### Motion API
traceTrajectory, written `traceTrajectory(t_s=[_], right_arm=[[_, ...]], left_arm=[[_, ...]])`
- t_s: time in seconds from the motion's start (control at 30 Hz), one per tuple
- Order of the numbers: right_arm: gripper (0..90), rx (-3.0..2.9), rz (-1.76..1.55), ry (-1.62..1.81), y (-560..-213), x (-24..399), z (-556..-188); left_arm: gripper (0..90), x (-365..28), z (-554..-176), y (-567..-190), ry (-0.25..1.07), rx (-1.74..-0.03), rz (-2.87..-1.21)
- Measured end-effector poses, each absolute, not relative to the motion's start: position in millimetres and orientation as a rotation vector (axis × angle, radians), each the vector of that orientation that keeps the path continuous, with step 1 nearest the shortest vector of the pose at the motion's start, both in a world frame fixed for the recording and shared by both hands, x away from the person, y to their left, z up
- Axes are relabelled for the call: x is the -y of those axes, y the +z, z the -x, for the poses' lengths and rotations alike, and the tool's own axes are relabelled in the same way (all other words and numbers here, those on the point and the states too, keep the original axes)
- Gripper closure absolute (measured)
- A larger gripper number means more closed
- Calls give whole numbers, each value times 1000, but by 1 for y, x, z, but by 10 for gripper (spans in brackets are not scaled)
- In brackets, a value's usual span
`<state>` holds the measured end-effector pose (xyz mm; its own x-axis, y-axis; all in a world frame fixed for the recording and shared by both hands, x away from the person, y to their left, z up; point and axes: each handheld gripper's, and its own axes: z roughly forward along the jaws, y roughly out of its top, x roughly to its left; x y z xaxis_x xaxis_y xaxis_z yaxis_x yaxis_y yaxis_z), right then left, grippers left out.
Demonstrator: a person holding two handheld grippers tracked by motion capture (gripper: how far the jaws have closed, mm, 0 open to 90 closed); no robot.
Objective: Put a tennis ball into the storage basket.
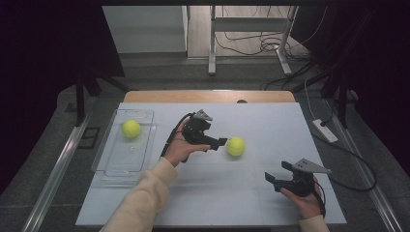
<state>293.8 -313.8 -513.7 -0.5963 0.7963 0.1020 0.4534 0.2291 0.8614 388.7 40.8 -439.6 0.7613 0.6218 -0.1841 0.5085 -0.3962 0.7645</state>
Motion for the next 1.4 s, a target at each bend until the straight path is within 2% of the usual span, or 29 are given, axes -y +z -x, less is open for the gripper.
traceTrajectory(t_s=[0.67, 1.4], right_arm=[[133, -2157, -1155, 1307, -515, 313, -293], [133, -2161, -1151, 1303, -515, 313, -293]], left_arm=[[103, -15, -399, -452, 127, -838, -2108], [103, -4, -405, -460, 106, -847, -2125]])
